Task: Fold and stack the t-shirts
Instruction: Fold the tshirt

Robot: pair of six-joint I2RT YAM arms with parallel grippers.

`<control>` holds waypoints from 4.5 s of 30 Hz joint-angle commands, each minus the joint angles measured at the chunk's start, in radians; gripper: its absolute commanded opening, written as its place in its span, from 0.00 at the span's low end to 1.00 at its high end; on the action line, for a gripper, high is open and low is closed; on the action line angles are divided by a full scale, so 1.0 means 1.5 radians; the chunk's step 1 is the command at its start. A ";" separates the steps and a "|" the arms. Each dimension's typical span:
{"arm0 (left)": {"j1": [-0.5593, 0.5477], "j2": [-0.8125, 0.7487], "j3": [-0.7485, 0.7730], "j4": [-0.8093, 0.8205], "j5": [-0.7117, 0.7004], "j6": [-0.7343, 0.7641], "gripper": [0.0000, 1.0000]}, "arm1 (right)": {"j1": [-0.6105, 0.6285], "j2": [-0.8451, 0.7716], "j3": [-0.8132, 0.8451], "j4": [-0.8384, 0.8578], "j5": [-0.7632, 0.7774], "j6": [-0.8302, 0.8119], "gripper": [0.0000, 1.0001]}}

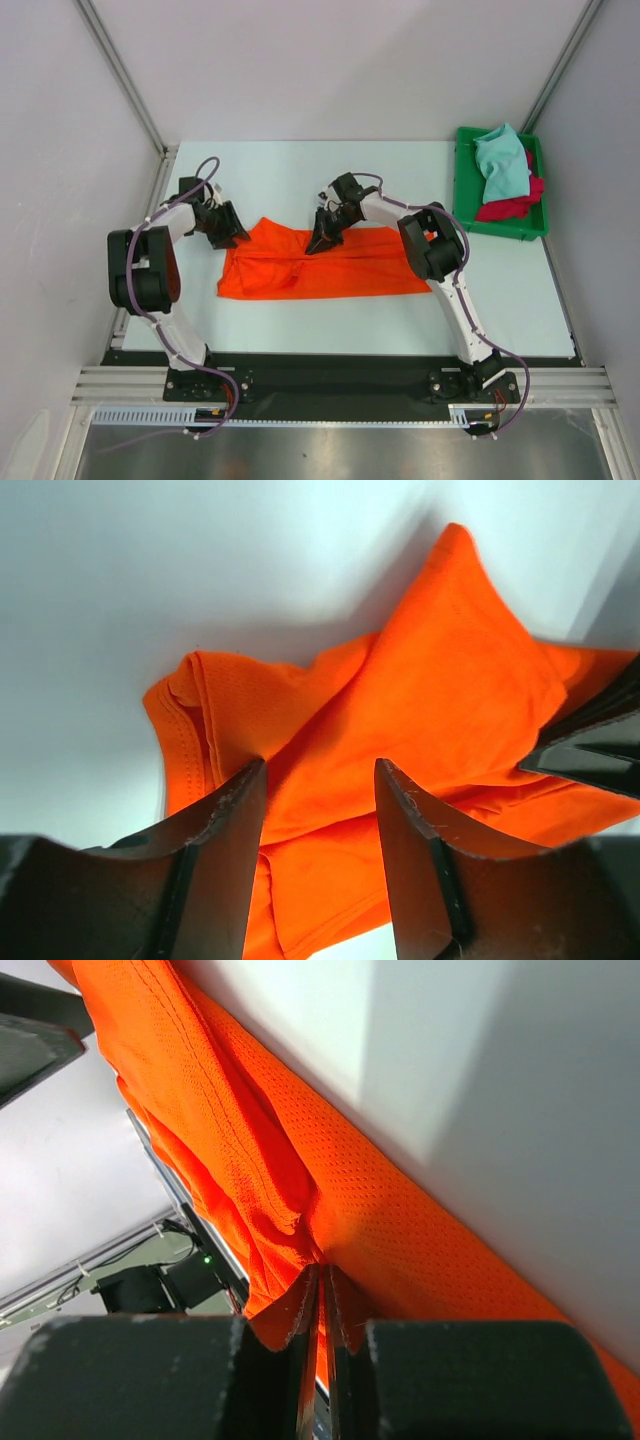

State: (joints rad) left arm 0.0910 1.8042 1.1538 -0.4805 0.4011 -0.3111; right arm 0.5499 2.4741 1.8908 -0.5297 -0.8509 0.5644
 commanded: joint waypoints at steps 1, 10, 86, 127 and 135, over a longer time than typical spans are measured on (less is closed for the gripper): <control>-0.003 0.017 0.018 0.010 -0.001 0.022 0.52 | 0.002 -0.016 -0.011 -0.016 -0.001 -0.010 0.11; -0.004 -0.024 0.008 0.006 0.010 0.019 0.20 | 0.003 -0.020 -0.015 -0.008 -0.004 0.000 0.11; 0.010 -0.019 0.002 -0.069 -0.050 0.034 0.29 | -0.287 -0.325 -0.378 -0.095 0.286 -0.208 0.14; 0.009 0.047 0.042 -0.030 0.031 0.021 0.47 | -0.054 -0.228 -0.164 0.080 0.103 -0.019 0.43; 0.009 0.052 0.037 -0.027 0.030 0.022 0.32 | -0.053 -0.193 -0.182 0.060 0.087 -0.018 0.36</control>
State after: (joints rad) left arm 0.1005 1.8896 1.2053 -0.5404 0.4263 -0.2943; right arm 0.4675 2.1517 1.6176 -0.4366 -0.6796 0.5251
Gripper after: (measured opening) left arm 0.339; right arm 0.366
